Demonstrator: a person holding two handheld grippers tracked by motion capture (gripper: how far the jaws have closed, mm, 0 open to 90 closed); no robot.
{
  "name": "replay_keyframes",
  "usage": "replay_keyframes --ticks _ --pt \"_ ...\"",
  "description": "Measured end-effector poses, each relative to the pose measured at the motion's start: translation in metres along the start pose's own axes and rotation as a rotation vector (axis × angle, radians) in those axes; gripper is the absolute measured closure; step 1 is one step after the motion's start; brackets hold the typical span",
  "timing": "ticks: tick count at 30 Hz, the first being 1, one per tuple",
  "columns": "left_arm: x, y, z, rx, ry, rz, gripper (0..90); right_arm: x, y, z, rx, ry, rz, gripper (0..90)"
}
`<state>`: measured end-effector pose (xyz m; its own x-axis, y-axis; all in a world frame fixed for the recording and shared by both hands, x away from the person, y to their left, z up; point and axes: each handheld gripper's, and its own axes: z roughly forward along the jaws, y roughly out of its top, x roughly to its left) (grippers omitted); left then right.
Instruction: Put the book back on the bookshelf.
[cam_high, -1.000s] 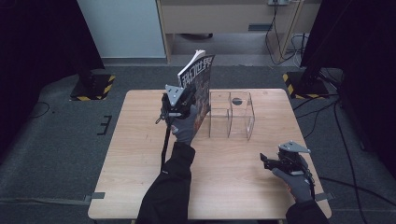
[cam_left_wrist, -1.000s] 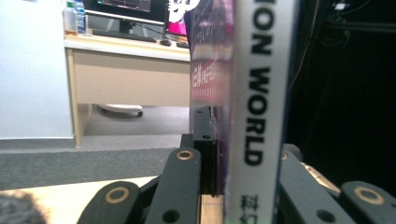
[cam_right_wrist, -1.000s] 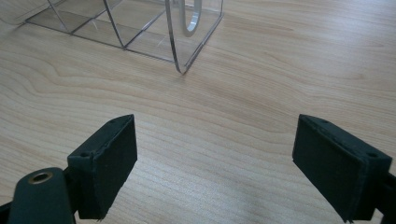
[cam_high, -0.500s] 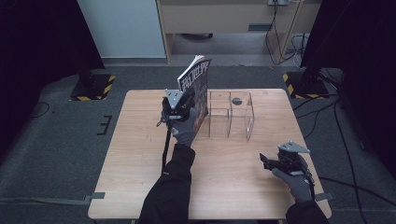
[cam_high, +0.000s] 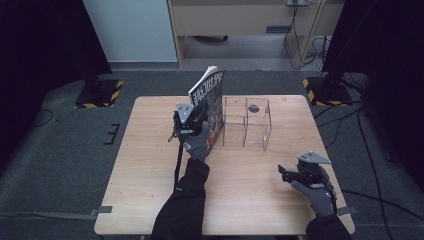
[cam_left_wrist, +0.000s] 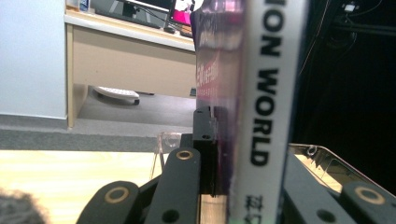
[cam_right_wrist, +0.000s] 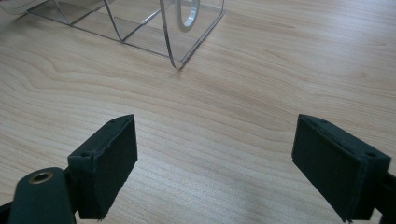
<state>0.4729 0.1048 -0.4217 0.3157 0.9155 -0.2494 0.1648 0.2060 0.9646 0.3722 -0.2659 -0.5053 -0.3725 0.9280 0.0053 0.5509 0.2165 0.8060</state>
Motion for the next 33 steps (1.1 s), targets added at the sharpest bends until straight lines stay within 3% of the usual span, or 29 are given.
replay_keyframes --ticks 5,15,26,33 --pt "0.006 -0.010 -0.001 0.003 -0.004 -0.030 81.2 0.000 0.000 0.001 0.001 -0.003 0.000 14.3" --pt "0.014 -0.018 -0.008 -0.004 0.001 -0.043 80.5 0.001 -0.001 0.001 0.003 -0.003 -0.003 14.5" --pt "0.015 -0.024 -0.020 -0.009 -0.016 -0.033 80.0 0.003 -0.002 0.003 0.012 -0.007 0.002 14.5" --pt "0.014 -0.023 -0.026 -0.003 -0.030 -0.008 74.8 0.003 -0.002 0.002 0.010 -0.008 -0.002 14.5"
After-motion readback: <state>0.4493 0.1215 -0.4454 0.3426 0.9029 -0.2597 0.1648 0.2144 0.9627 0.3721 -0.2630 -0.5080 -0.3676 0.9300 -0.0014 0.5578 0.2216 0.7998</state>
